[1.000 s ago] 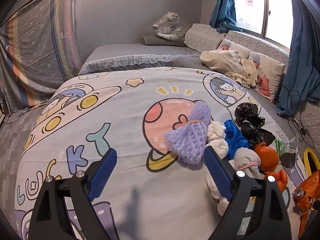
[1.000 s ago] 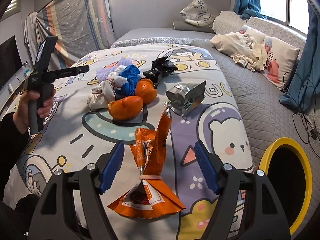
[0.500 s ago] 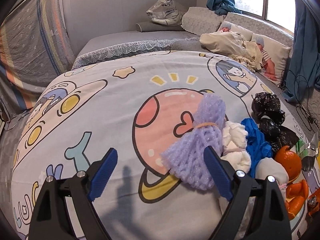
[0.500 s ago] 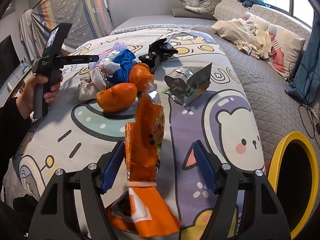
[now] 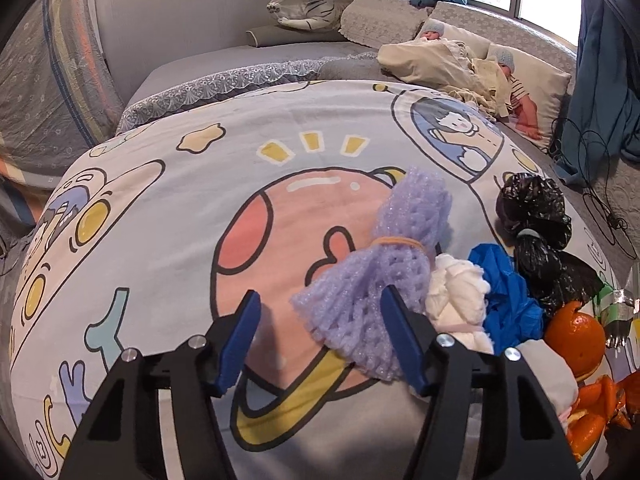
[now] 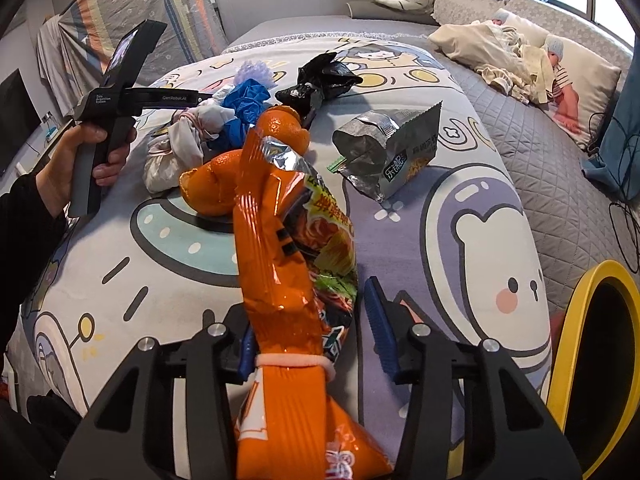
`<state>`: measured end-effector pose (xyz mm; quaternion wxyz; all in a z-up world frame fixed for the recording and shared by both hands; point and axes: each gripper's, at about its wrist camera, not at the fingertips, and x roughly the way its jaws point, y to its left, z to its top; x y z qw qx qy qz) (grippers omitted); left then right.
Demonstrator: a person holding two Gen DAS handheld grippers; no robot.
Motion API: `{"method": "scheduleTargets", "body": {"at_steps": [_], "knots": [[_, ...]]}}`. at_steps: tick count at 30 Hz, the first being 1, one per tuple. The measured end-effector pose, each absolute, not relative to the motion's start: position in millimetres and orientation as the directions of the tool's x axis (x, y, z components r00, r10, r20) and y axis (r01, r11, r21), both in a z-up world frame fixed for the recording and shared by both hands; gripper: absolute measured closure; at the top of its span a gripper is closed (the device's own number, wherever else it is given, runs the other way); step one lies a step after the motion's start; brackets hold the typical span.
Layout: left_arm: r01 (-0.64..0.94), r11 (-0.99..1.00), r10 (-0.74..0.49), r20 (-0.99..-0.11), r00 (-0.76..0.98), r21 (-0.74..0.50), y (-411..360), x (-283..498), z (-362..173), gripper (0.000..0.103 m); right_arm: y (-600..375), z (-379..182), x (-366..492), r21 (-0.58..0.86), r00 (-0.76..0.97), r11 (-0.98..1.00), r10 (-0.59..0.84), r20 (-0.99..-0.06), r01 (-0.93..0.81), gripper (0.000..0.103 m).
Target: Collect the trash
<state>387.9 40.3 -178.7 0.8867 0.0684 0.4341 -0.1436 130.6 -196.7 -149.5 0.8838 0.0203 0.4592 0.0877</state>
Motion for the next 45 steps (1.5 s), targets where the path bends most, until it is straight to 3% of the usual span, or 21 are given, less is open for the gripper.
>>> {"method": "scheduleTargets", "body": {"at_steps": [7, 10, 28, 45], "knots": [[0.363, 0.929, -0.173, -0.787, 0.593, 0.069, 14, 384, -175, 0.082, -203, -149, 129, 0.132, 0.577, 0.984, 0.179, -0.797, -0.123, 0.069], [0.351, 0.934, -0.165, -0.785, 0.598, 0.071, 12, 386, -173, 0.091, -208, -148, 127, 0.144, 0.586, 0.984, 0.18, -0.79, -0.108, 0.074], [0.23, 0.972, -0.185, -0.723, 0.665, -0.038, 58, 371, -139, 0.094, -221, -122, 108, 0.187, 0.654, 0.979, 0.193, -0.732, -0.08, 0.076], [0.164, 0.975, -0.221, -0.66, 0.718, -0.148, 114, 306, -110, 0.094, -221, -87, 88, 0.173, 0.737, 0.982, 0.169, -0.655, -0.072, 0.076]]}}
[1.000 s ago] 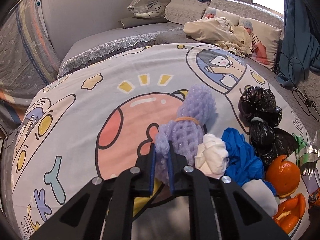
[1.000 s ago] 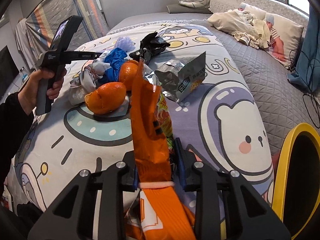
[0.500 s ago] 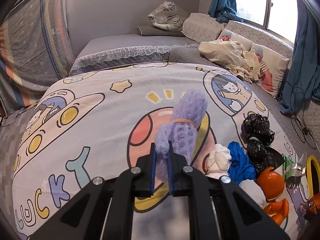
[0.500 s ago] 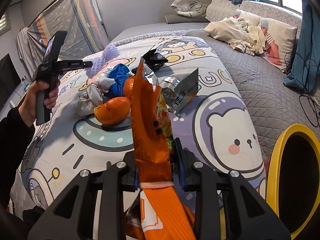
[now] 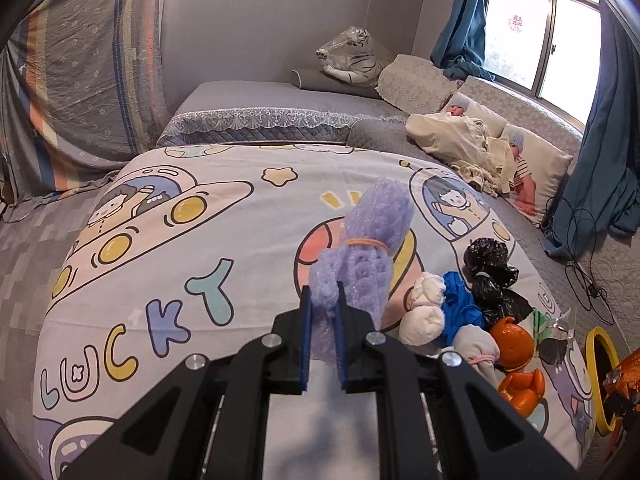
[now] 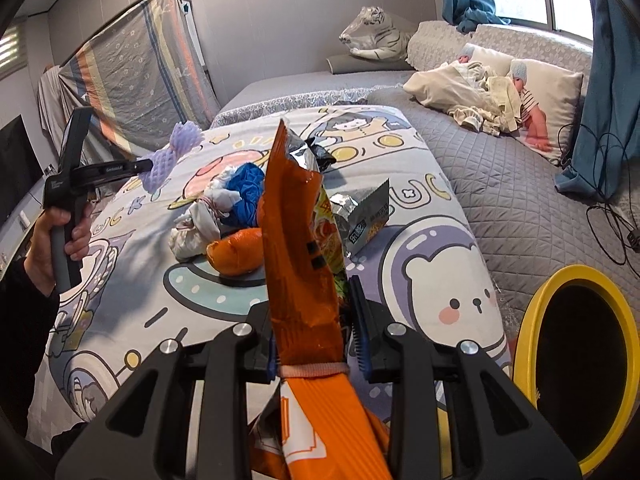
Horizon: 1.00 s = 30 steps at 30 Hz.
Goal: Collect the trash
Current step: 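Carry the chip bag and mesh net with both tools over the yellow bin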
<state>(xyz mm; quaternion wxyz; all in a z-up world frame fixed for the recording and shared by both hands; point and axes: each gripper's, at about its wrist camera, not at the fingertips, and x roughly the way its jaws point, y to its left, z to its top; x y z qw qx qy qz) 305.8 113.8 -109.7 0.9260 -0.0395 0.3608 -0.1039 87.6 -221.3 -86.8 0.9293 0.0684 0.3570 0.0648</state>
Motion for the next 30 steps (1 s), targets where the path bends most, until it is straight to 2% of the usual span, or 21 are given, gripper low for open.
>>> {"method": "scheduleTargets", "body": {"at_steps": [9, 18, 30], "knots": [[0.199, 0.963, -0.27, -0.614, 0.742, -0.184, 104, 268, -96, 0.094, -232, -72, 74, 0.177, 0.771, 0.983, 0.151, -0.619, -0.05, 0.076], [0.309, 0.926, -0.376, -0.576, 0.726, -0.217, 60, 236, -86, 0.094, -257, -58, 60, 0.195, 0.814, 0.981, 0.112, -0.57, 0.002, 0.076], [0.481, 0.848, -0.516, -0.551, 0.655, -0.222, -33, 222, -73, 0.094, -323, -32, 33, 0.167, 0.856, 0.973, -0.051, -0.514, 0.159, 0.076]]}}
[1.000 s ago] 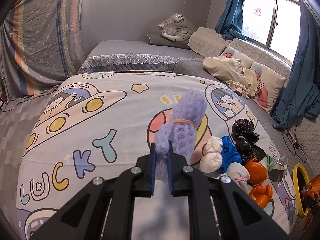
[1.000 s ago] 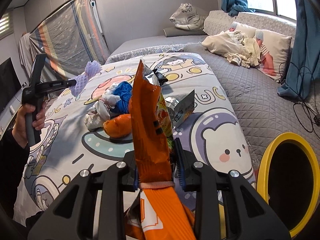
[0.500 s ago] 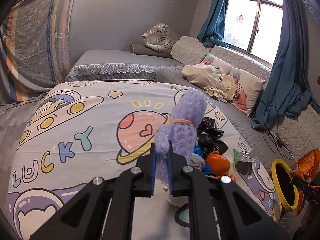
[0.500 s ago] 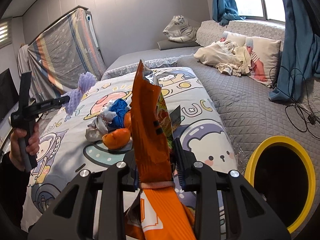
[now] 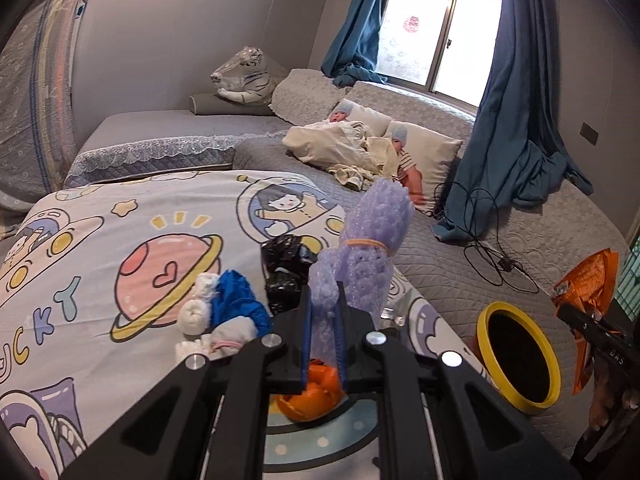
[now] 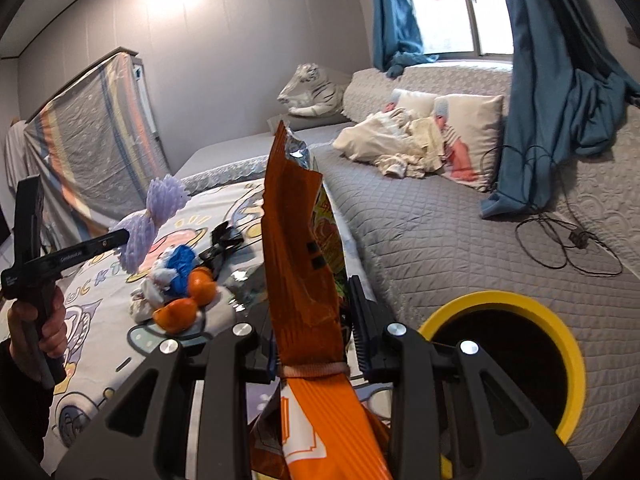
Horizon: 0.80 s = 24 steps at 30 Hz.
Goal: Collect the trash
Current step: 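Carry the chip bag and mesh net with both tools over the yellow bin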
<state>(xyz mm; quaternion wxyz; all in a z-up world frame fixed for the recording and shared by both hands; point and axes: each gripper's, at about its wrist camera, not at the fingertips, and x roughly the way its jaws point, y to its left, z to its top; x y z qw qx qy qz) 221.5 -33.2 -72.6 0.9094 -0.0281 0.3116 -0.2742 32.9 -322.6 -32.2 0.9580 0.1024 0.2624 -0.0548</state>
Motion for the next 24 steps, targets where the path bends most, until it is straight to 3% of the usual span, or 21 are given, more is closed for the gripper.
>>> {"method": "scheduleTargets", "body": {"at_steps": [24], "knots": [[0.751, 0.616, -0.719, -0.56, 0.412, -0.237, -235, 193, -73, 0.094, -453, -46, -17, 0.149, 0.791, 0.864, -0.354, -0.499, 0.48, 0.076]]}}
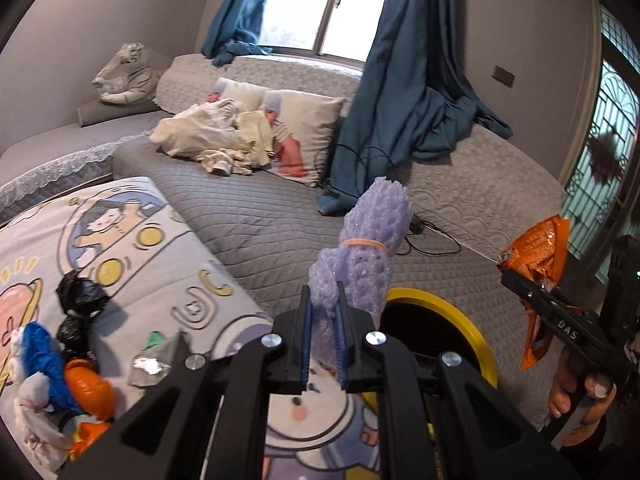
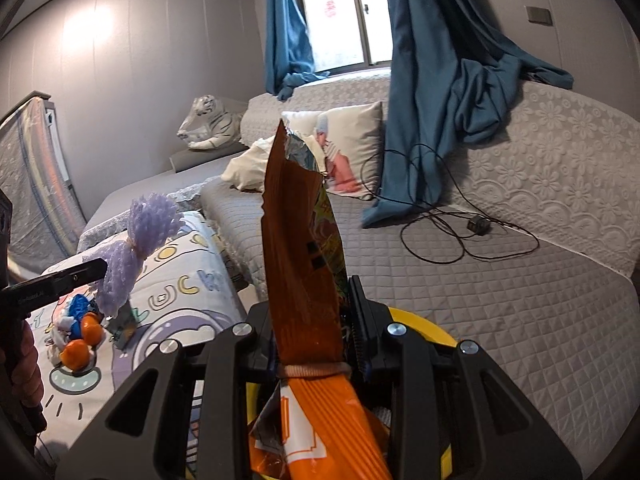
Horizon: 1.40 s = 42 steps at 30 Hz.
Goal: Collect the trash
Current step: 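Carry the chip bag and mesh net with both tools over the yellow bin, then open the left tool to drop the mesh net while the right tool releases the chip bag into the bin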
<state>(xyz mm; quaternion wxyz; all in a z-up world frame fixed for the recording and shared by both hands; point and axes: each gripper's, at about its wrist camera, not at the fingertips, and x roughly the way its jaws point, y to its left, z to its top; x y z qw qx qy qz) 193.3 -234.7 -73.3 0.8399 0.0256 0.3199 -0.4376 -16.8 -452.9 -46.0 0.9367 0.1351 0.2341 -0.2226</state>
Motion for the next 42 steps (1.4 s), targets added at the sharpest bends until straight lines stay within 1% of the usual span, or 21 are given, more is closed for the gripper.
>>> {"method": "scheduleTargets", "body": {"at_steps": [8, 18, 23, 30, 34, 37, 40, 42], "knots": [[0.799, 0.549, -0.735, -0.597, 0.321, -0.246, -291, 180, -91, 0.094, -481, -69, -27, 0.173, 0.759, 0.831, -0.37, -0.536, 0.528, 0.076], [0.829, 0.495, -0.732, -0.64, 0.236, -0.26, -342, 161, -117, 0.094, -505, -89, -35, 0.193, 0.723, 0.794, -0.386, -0.573, 0.576, 0.075], [0.833, 0.484, -0.723, -0.659, 0.208, -0.268, -357, 155, -127, 0.094, -510, -97, -36, 0.196, 0.713, 0.785, -0.387, -0.585, 0.587, 0.075], [0.832, 0.484, -0.702, -0.688, 0.183, -0.272, -370, 152, -140, 0.093, -515, -110, -33, 0.194, 0.684, 0.776, -0.372, -0.628, 0.6, 0.075], [0.838, 0.477, -0.695, -0.698, 0.175, -0.265, -375, 150, -144, 0.093, -514, -111, -33, 0.189, 0.678, 0.775, -0.374, -0.632, 0.604, 0.074], [0.833, 0.477, -0.696, -0.699, 0.164, -0.28, -376, 153, -146, 0.093, -516, -111, -33, 0.191, 0.675, 0.773, -0.372, -0.638, 0.606, 0.073], [0.822, 0.483, -0.699, -0.698, 0.155, -0.301, -376, 156, -147, 0.093, -517, -112, -33, 0.187, 0.668, 0.766, -0.38, -0.64, 0.615, 0.067], [0.82, 0.489, -0.697, -0.698, 0.163, -0.298, -375, 156, -147, 0.093, -517, -112, -33, 0.183, 0.662, 0.762, -0.385, -0.643, 0.621, 0.066]]}}
